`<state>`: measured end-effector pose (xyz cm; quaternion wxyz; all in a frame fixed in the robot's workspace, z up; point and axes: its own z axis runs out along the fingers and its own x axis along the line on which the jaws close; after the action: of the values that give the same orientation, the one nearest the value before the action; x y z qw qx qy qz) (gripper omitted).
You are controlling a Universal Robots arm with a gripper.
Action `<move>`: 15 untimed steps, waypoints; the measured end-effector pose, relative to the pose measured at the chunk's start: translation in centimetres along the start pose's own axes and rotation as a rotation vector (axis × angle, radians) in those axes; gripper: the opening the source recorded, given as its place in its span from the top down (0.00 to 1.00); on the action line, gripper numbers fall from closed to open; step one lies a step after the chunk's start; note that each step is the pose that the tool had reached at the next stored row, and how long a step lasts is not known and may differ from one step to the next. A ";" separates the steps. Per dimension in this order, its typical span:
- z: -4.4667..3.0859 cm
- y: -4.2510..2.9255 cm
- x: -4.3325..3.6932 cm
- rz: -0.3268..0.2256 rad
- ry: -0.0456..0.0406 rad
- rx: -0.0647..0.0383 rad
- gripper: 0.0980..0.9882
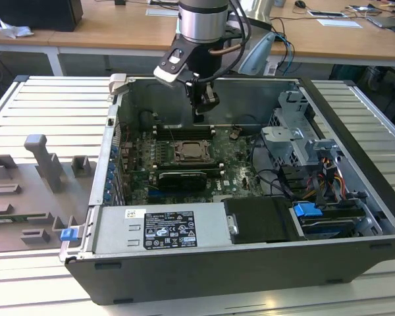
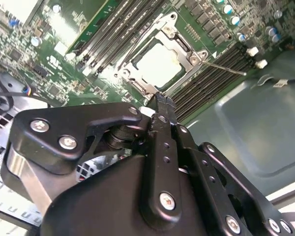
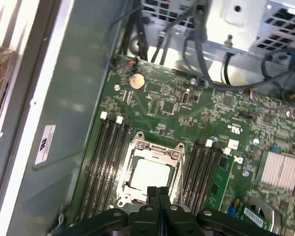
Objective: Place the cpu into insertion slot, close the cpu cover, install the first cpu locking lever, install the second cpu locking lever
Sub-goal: 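Install the first cpu locking lever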
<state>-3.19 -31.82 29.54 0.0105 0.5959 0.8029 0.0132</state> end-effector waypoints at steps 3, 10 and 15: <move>0.00 0.00 0.00 -0.062 0.0021 0.000 0.99; 0.10 0.00 0.00 -0.207 0.0071 0.000 0.99; 0.12 -0.01 0.00 -0.294 0.0100 0.000 0.99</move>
<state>-3.19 -31.82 29.42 0.0085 0.4720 0.8814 0.0146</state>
